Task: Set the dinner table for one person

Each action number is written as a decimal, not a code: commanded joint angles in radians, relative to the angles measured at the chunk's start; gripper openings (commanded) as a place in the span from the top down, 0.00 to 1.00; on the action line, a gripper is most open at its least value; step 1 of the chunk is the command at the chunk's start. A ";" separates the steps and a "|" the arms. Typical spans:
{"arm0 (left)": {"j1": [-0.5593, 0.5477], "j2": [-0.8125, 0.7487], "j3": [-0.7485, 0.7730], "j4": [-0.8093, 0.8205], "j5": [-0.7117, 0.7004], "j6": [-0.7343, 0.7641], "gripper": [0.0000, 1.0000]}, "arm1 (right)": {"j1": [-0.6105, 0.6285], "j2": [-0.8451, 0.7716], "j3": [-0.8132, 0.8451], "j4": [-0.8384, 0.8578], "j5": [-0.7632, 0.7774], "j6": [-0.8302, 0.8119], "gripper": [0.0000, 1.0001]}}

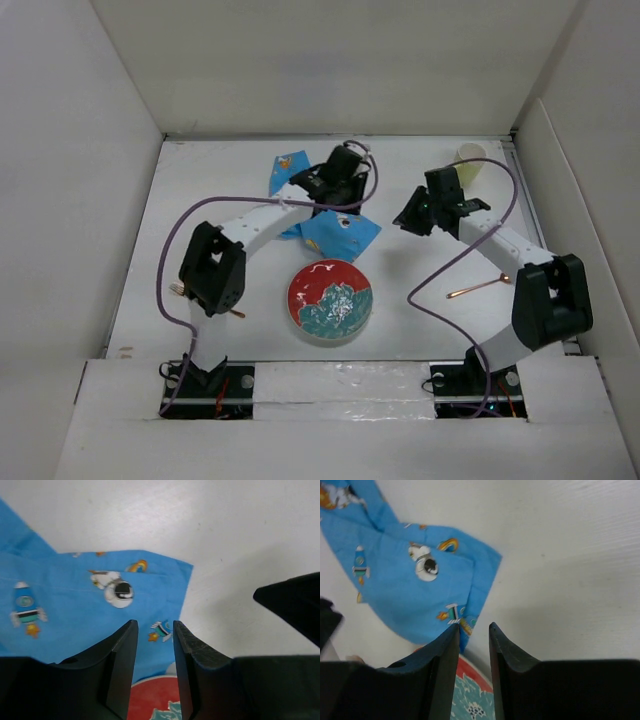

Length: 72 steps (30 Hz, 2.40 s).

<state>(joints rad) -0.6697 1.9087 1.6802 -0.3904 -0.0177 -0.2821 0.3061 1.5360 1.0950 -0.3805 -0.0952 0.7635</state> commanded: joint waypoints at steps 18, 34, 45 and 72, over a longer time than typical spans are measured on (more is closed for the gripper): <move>-0.166 0.383 0.239 -0.102 -0.249 0.043 0.69 | -0.156 -0.341 -0.273 0.098 -0.173 0.017 0.90; -0.156 0.308 0.141 -0.045 -0.300 0.034 1.00 | -0.156 -0.137 -0.189 0.153 -0.143 0.013 0.57; -0.143 0.288 0.156 0.019 -0.131 0.023 0.82 | -0.113 -0.046 -0.106 0.175 -0.113 0.034 0.81; -0.249 0.167 0.013 -0.228 -0.232 0.192 0.53 | -0.113 -0.079 -0.198 0.204 -0.202 0.026 0.52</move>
<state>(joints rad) -0.9249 2.1105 1.7084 -0.5747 -0.1799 -0.1047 0.1848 1.4456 0.9001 -0.2436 -0.2718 0.7837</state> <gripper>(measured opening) 0.469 0.475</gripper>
